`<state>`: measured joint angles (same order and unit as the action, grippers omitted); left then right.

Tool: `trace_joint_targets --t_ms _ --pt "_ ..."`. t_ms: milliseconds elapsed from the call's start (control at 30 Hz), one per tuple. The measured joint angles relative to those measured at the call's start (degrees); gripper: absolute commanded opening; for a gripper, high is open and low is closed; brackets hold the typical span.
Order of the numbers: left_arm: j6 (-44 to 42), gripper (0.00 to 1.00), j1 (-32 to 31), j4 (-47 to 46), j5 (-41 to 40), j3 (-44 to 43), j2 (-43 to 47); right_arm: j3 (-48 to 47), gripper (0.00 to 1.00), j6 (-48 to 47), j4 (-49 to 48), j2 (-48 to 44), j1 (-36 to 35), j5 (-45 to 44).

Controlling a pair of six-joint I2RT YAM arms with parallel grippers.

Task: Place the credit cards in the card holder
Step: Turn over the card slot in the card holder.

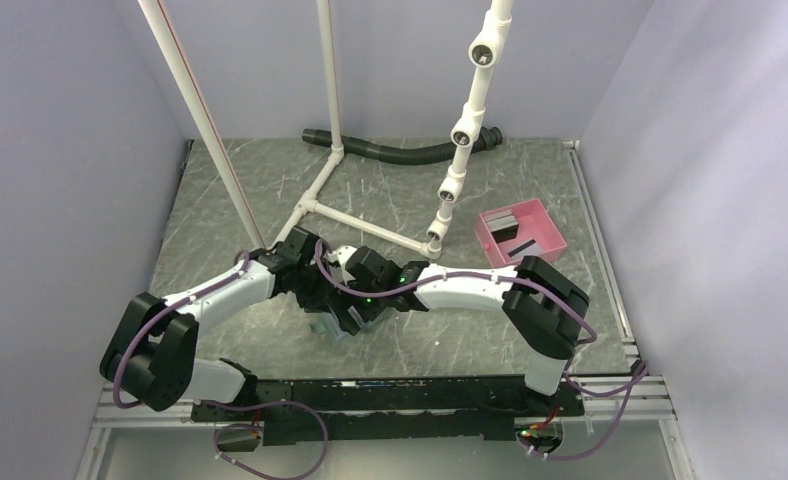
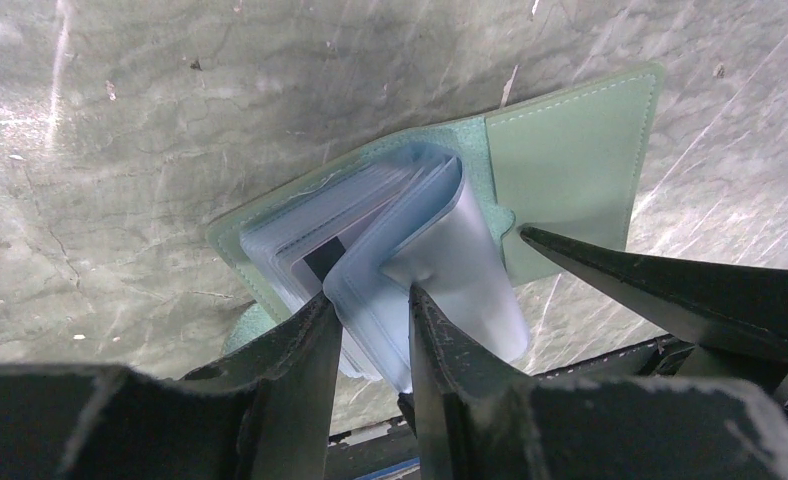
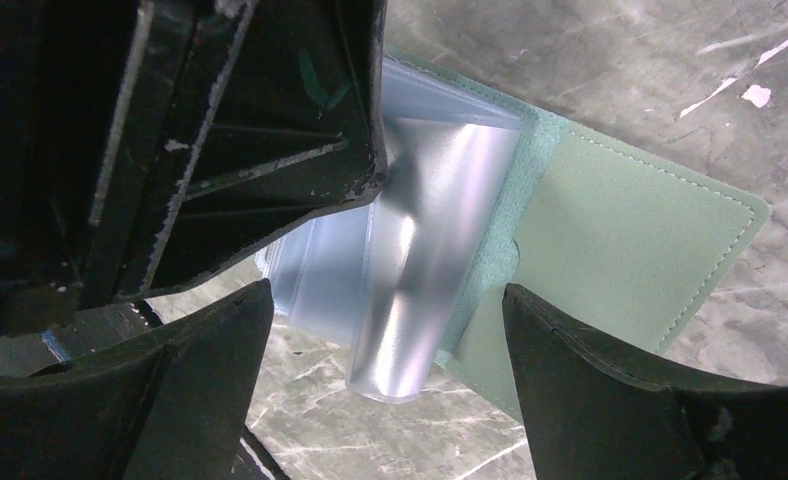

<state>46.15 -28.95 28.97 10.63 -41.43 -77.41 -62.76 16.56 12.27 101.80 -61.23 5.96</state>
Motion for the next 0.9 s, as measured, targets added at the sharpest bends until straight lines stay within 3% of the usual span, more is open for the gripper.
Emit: trace_joint_targets --t_ms 200,367,700,900 --pt "0.0 0.35 0.0 0.0 0.0 0.0 0.0 0.0 0.86 0.1 -0.5 0.0 -0.2 0.0" --pt "0.0 0.36 0.0 0.0 0.0 0.0 0.0 0.0 0.77 0.3 -0.9 0.6 -0.7 -1.3" --pt "0.0 0.38 0.2 0.1 -1.1 0.0 0.0 0.6 0.42 2.2 -3.0 1.2 -1.5 -4.7" --pt "-0.1 0.45 0.3 0.8 -1.5 0.0 0.8 1.7 0.30 4.5 -4.4 1.2 -1.0 -7.0"
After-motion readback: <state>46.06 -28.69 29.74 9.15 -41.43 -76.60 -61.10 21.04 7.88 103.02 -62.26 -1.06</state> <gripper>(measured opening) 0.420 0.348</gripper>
